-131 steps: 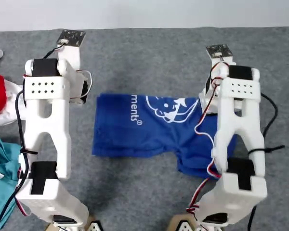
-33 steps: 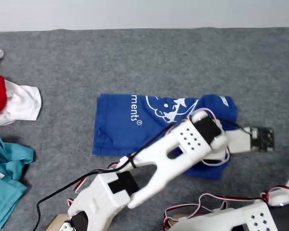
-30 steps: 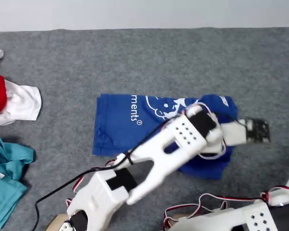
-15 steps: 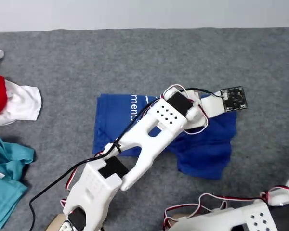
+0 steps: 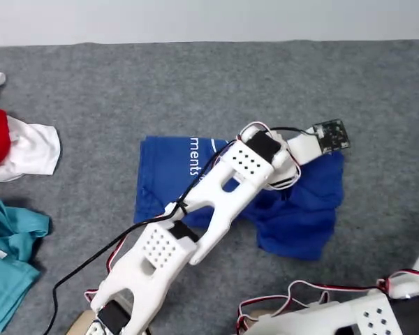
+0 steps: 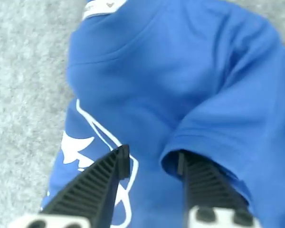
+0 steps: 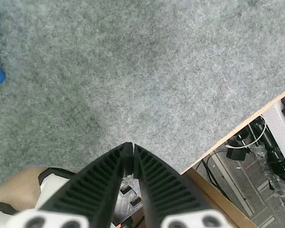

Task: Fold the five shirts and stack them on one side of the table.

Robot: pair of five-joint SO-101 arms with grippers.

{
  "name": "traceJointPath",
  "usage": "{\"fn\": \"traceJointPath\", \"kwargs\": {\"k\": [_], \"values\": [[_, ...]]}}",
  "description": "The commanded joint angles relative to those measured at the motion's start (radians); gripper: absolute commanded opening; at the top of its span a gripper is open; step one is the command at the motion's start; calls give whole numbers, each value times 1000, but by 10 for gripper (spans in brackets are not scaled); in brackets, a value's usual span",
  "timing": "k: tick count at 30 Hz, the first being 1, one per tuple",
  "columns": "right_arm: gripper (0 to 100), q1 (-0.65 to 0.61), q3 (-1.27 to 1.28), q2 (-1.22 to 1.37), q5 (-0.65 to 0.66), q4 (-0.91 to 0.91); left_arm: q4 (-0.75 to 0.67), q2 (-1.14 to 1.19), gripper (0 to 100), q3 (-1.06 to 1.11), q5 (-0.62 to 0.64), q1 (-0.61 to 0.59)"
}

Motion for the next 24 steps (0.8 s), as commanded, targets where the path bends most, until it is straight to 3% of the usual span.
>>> {"fn": "traceJointPath", "kwargs": {"k": [1,15,24], "values": [[10,8,-3,-10,-8,4,54,41,184,-156,9,-31],[10,2,5,-10,-8,-2,71,213,183,-375,11,-104],[10,2,18,-10,-6,-7,186,213,96,-621,12,-101]]}}
